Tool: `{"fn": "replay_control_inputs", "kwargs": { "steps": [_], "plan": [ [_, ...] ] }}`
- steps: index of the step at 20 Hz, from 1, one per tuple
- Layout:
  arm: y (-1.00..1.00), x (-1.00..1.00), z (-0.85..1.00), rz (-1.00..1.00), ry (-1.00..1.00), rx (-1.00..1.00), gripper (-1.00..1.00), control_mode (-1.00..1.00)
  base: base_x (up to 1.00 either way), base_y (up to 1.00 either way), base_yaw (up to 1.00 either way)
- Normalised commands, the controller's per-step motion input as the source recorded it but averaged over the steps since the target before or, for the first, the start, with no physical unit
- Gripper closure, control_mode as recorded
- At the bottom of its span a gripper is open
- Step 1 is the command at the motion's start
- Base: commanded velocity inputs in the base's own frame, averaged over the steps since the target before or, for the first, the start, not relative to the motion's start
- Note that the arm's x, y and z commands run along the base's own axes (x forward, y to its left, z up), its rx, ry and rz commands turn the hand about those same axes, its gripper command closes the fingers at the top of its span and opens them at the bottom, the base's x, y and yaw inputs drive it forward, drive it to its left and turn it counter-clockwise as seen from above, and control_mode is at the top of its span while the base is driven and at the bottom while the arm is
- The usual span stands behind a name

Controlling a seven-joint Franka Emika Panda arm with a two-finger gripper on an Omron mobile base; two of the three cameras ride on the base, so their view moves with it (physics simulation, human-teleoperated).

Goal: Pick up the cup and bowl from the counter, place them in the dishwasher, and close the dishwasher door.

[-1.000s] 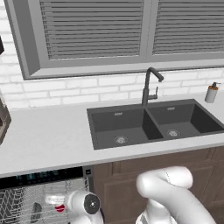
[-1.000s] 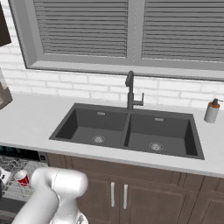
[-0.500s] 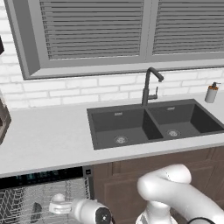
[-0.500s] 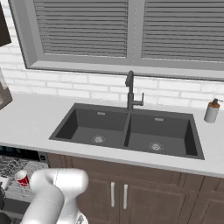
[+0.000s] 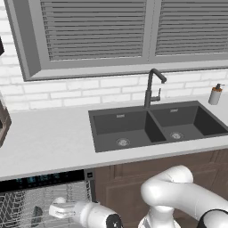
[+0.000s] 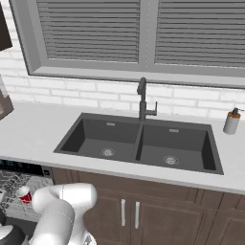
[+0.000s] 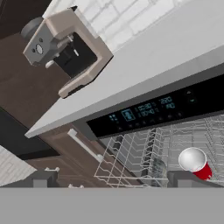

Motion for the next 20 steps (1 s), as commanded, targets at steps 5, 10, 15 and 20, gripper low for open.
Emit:
{"fn": "replay_control_inputs", "kwargs": {
  "steps": [5, 10, 15, 20],
  "plan": [
    [-0.07, -0.14, 0.32, 0.02, 0.27, 0.09, -1.0, -1.0, 0.0, 0.0, 0.0],
    [-0.11, -0.1, 0.45, 0.0, 0.62, -0.05, -1.0, -1.0, 0.0, 0.0, 0.0],
    [0.0, 0.27, 0.28, 0.0, 1.0, -0.27, -1.0, -1.0, 0.0, 0.0, 0.0],
    [-0.1, 0.09, 0.01, 0.0, 0.85, -0.16, -1.0, -1.0, 0.0, 0.0, 0.0]
  ]
}}
